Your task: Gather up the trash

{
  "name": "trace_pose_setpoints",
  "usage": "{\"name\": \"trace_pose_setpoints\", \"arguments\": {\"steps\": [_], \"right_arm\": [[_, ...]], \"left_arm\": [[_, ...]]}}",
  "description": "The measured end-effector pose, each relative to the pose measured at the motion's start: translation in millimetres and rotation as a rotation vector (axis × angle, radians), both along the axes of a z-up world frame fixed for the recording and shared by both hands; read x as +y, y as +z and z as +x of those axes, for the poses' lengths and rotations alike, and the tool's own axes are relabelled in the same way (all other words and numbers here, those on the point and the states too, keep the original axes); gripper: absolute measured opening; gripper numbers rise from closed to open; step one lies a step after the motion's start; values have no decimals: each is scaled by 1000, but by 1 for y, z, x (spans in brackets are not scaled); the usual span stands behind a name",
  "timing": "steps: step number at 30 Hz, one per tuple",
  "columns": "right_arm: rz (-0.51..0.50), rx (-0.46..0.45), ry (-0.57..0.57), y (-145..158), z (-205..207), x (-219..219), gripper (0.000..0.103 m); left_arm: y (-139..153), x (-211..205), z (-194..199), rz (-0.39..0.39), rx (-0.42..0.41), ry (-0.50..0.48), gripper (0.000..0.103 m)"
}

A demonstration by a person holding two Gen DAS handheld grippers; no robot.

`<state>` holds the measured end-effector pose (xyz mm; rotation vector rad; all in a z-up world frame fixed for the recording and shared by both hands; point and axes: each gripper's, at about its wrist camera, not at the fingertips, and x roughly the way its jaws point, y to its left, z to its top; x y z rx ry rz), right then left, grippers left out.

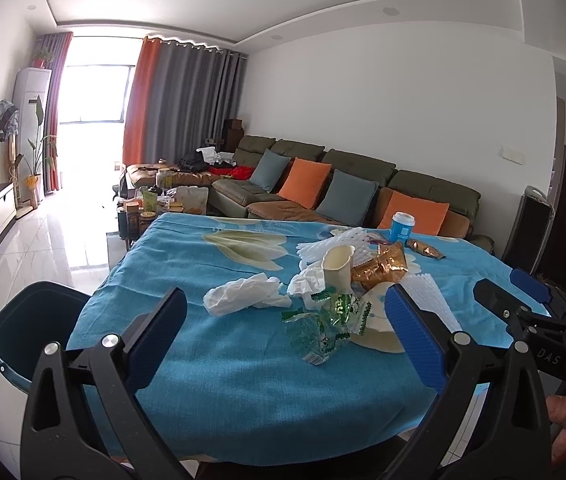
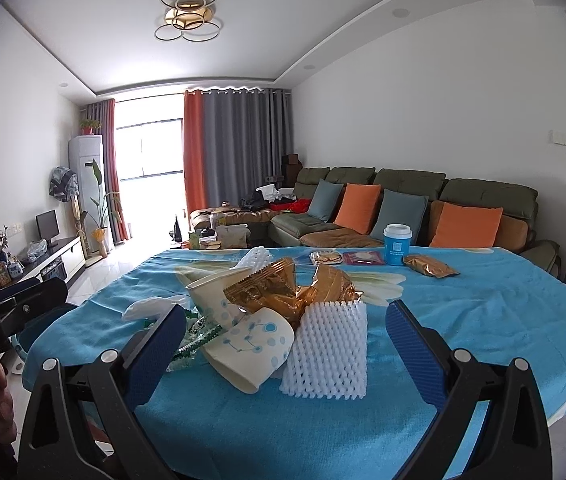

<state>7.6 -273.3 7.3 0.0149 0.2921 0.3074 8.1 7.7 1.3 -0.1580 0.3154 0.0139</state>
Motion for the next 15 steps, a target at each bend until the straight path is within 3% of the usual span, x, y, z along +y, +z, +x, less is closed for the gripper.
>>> {"name": "trace_pose_setpoints", "arguments": {"steps": [15], "right_arm": [[-1, 30, -7, -5, 19, 3, 96]], "left_arm": [[-3, 7, 20, -18, 8, 11, 97]]}}
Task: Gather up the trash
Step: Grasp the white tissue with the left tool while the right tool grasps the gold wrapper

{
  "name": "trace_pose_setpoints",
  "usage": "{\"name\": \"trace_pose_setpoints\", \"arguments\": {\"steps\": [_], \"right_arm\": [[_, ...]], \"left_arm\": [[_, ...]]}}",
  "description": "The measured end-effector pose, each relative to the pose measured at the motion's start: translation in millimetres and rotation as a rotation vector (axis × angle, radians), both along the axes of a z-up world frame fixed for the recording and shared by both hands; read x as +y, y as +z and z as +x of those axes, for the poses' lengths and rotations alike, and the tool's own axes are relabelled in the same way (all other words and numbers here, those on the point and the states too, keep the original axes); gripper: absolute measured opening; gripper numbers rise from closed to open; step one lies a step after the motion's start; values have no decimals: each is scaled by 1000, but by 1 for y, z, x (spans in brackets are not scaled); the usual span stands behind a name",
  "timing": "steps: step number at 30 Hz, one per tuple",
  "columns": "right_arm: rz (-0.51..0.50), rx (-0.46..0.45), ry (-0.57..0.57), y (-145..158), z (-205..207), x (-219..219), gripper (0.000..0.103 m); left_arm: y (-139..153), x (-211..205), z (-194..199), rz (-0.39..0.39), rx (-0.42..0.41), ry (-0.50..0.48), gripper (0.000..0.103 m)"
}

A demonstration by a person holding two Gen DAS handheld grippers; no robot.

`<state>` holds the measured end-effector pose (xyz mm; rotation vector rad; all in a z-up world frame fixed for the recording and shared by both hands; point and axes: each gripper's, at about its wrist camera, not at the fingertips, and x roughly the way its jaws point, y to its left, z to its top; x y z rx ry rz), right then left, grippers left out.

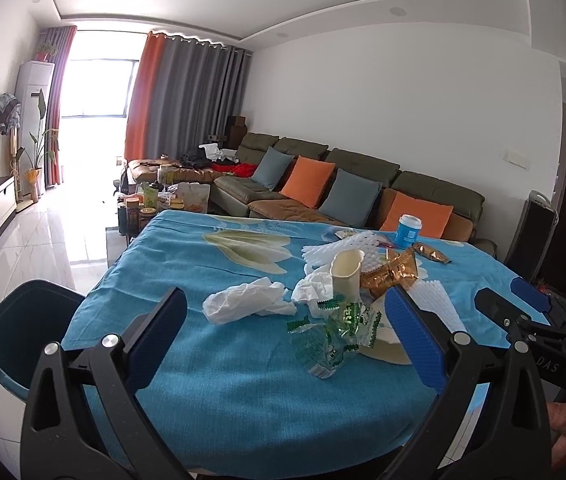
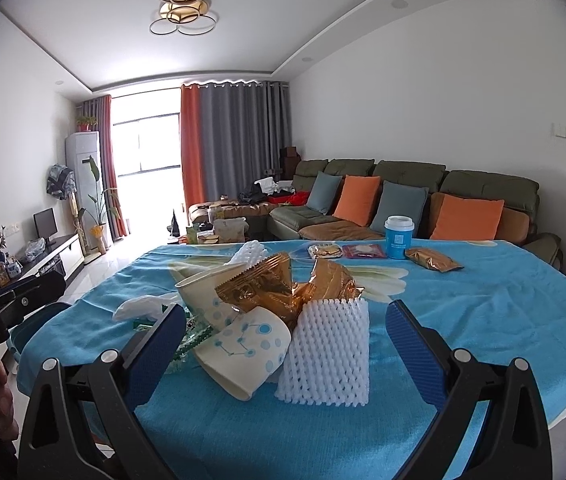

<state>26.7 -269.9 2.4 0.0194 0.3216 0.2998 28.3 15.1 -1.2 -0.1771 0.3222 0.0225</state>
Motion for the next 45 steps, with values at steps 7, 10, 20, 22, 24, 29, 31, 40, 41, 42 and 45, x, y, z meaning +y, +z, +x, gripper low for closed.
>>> {"name": "trace_pose_setpoints", "arguments": {"steps": [7, 10, 20, 22, 24, 29, 31, 40, 41, 42, 45], "right_arm": [[-10, 14, 6, -1, 10, 5, 96], [-8, 29, 20, -1, 16, 7, 96], [-45, 79, 36, -4, 52, 20, 96], [-52, 94, 40, -5, 60, 22, 96], [-63, 101, 40, -4, 67, 25, 96], [-86, 125, 57, -6, 80, 32, 92], [-96, 144, 67, -9, 85, 35, 86], [-108, 222, 100, -19, 106, 44, 67], [-108, 226, 101, -19, 109, 44, 66], [-109, 228, 103, -19, 111, 45, 66], [-107, 233, 113, -20, 115, 46, 57]], "left_arm": [[-2, 0, 12, 17, 17, -3, 97], [-4, -1, 20, 34, 23, -1, 97], [-16, 9, 57, 61, 96, 8, 97], [-20, 12, 69, 64, 130, 7, 97], [-25, 16, 79, 53, 160, 11, 97], [-35, 33, 96, 7, 213, 39, 97], [-39, 40, 104, 5, 234, 56, 97], [-54, 47, 137, 4, 339, 36, 97], [-56, 48, 140, -4, 347, 30, 97], [-59, 49, 145, -9, 364, 26, 96], [-66, 54, 155, -32, 402, 15, 87]]}}
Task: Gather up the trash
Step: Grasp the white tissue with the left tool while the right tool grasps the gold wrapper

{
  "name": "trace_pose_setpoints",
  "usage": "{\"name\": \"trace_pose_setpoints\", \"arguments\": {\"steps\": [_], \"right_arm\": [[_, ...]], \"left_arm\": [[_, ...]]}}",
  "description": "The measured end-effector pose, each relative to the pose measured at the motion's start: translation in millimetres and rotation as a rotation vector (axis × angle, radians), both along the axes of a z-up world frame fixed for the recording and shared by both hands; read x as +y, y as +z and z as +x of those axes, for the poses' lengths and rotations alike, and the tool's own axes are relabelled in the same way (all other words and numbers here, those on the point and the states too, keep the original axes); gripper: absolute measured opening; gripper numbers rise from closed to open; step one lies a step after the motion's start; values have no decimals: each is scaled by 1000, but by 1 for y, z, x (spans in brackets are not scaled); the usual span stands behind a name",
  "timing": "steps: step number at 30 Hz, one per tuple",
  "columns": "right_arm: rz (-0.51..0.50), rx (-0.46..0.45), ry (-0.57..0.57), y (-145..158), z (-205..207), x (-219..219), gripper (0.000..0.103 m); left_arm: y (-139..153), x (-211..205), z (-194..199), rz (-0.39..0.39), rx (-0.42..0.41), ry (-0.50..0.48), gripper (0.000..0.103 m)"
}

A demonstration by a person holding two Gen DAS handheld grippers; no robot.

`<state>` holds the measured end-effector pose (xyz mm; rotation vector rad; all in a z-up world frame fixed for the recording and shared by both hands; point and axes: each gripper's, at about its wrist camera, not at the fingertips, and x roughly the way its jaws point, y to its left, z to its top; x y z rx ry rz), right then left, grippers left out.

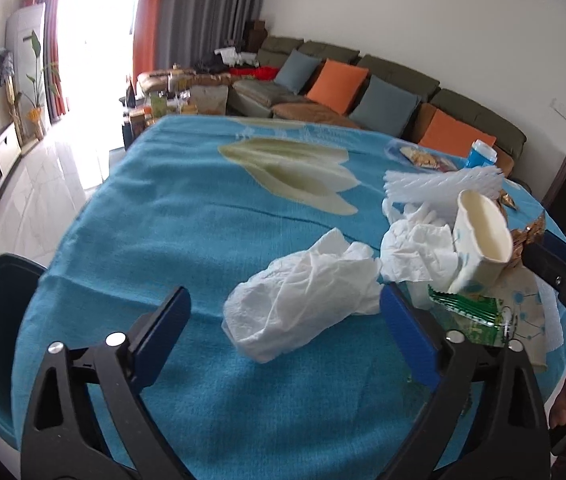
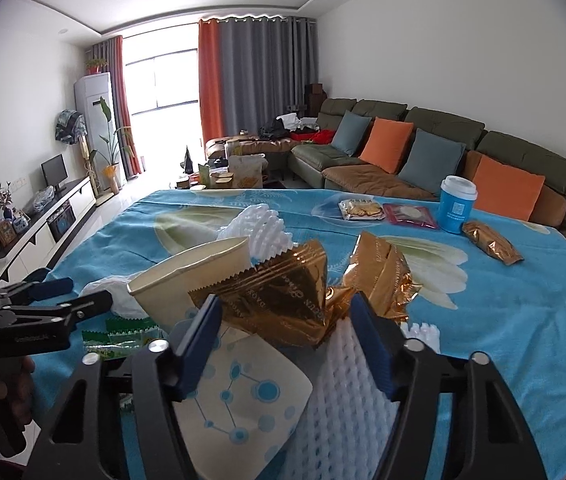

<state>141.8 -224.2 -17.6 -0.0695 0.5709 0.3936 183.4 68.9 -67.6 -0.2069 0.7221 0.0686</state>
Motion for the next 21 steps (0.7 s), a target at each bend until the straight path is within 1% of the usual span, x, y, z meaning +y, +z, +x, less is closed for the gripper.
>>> {"name": "trace_pose_setpoints", "arguments": {"steps": [2, 3, 5, 7, 8, 9, 10, 11, 12, 13, 14, 15, 16, 18, 21], "right_arm": [[2, 13, 10, -1, 3, 1, 45], [6, 19, 13, -1, 4, 1, 43], [13, 29, 18, -2, 5, 0, 36], [22, 40, 21, -3, 5, -2, 36], [28, 42, 23, -3, 4, -2, 35], [35, 44, 26, -3, 4, -3, 35], [39, 44, 25, -3, 3, -4, 35], [42, 44, 25, -3, 3, -4, 35], [47, 43, 26, -2, 2, -5, 35], [55, 36, 24, -1, 0, -6, 34], [58, 32, 22, 0, -1, -8, 34], [62, 27, 20, 2, -2, -8, 34], [66, 22, 19, 3, -3, -10, 34], [71, 11, 17, 5, -5, -12, 34], [77, -13, 8, 11, -10, -15, 34]], "left_arm": [[-3, 0, 3, -14, 20, -3, 81], [-5, 1, 5, -21, 28, -5, 78], [-7, 0, 7, -27, 30, -9, 76], [-8, 0, 6, -31, 26, -13, 69], [-9, -1, 6, -35, 25, -14, 62], [-9, -1, 6, -40, 22, -15, 57], [-10, 0, 6, -44, 21, -17, 55], [-10, 0, 5, -48, 18, -19, 51], [-9, -1, 4, -49, 16, -23, 43], [-9, -2, 3, -50, 15, -29, 38], [-10, -2, 2, -52, 14, -33, 28], [-10, -2, 2, -57, 10, -38, 24], [-9, -2, 1, -65, 0, -42, 23], [-7, -1, -3, -73, -16, -36, 18], [-1, 2, -10, -89, -44, -27, 18]]}}
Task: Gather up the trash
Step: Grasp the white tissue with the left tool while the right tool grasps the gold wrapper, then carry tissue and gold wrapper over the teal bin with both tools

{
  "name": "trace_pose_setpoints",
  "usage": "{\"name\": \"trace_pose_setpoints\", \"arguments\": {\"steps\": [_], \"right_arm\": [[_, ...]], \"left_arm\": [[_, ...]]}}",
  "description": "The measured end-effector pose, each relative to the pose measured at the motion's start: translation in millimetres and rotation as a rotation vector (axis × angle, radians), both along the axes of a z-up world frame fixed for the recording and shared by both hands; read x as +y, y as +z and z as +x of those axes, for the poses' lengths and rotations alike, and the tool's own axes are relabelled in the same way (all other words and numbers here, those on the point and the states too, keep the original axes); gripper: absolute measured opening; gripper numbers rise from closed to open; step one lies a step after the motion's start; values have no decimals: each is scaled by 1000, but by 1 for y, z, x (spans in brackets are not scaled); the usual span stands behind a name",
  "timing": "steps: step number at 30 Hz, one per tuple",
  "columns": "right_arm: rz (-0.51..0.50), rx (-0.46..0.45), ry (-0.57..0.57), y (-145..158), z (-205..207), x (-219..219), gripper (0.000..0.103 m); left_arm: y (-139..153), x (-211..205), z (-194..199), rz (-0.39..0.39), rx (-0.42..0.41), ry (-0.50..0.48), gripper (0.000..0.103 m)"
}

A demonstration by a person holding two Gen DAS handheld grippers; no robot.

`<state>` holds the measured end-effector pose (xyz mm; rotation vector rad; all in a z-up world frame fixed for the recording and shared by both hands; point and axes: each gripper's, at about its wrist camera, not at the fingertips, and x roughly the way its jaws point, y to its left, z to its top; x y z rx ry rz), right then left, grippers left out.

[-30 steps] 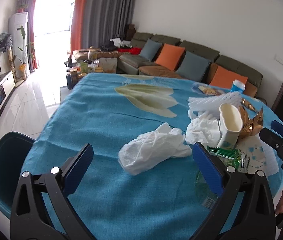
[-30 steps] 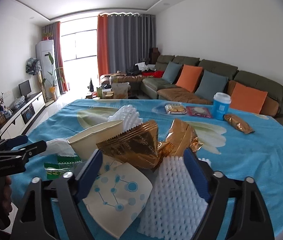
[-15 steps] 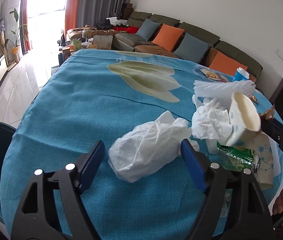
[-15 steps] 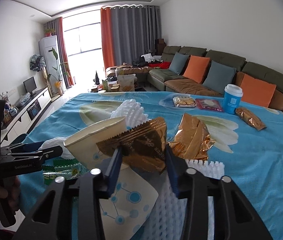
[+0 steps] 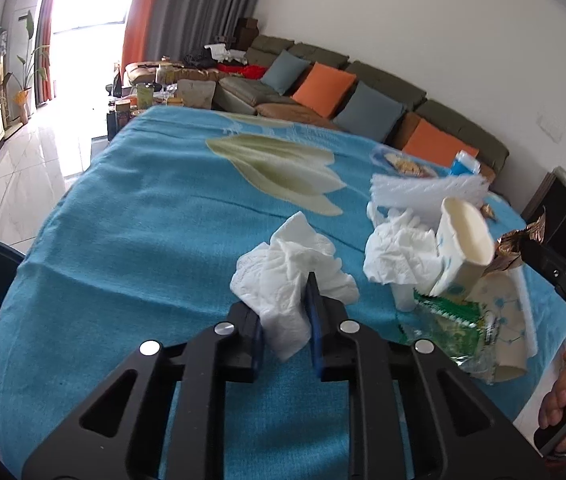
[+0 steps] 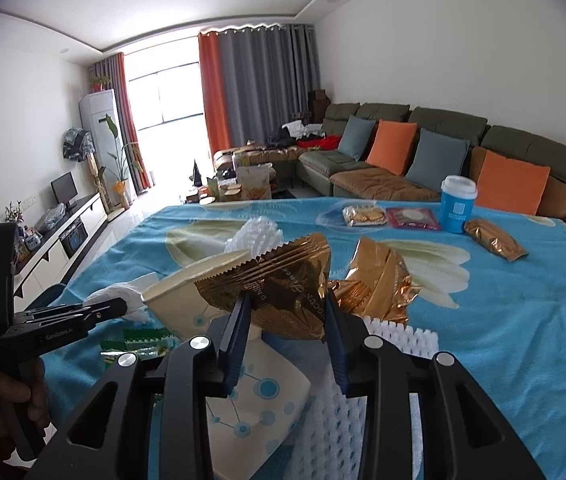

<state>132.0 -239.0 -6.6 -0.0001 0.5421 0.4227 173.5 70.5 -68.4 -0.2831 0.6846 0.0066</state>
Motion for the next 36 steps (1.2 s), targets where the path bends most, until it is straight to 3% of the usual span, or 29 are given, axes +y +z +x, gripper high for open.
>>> {"name": "trace_pose_setpoints", "arguments": {"steps": [11, 17, 21, 27, 30, 36], "right_arm": [[35, -113, 21, 34, -18, 3, 34], [50, -157, 26, 47, -18, 5, 34], [109, -129, 18, 47, -14, -3, 34], [189, -157, 33, 66, -18, -11, 34], [294, -151, 65, 76, -16, -21, 34], [391, -117, 67, 81, -9, -34, 34]], "left_arm": [[41, 14, -41, 29, -128, 52, 18], [46, 25, -55, 21, -150, 76, 18], [45, 29, -64, 16, -153, 82, 18], [46, 30, -70, 21, -168, 87, 18], [49, 30, -74, 22, -181, 92, 19], [52, 31, -86, 26, -191, 100, 19]]}}
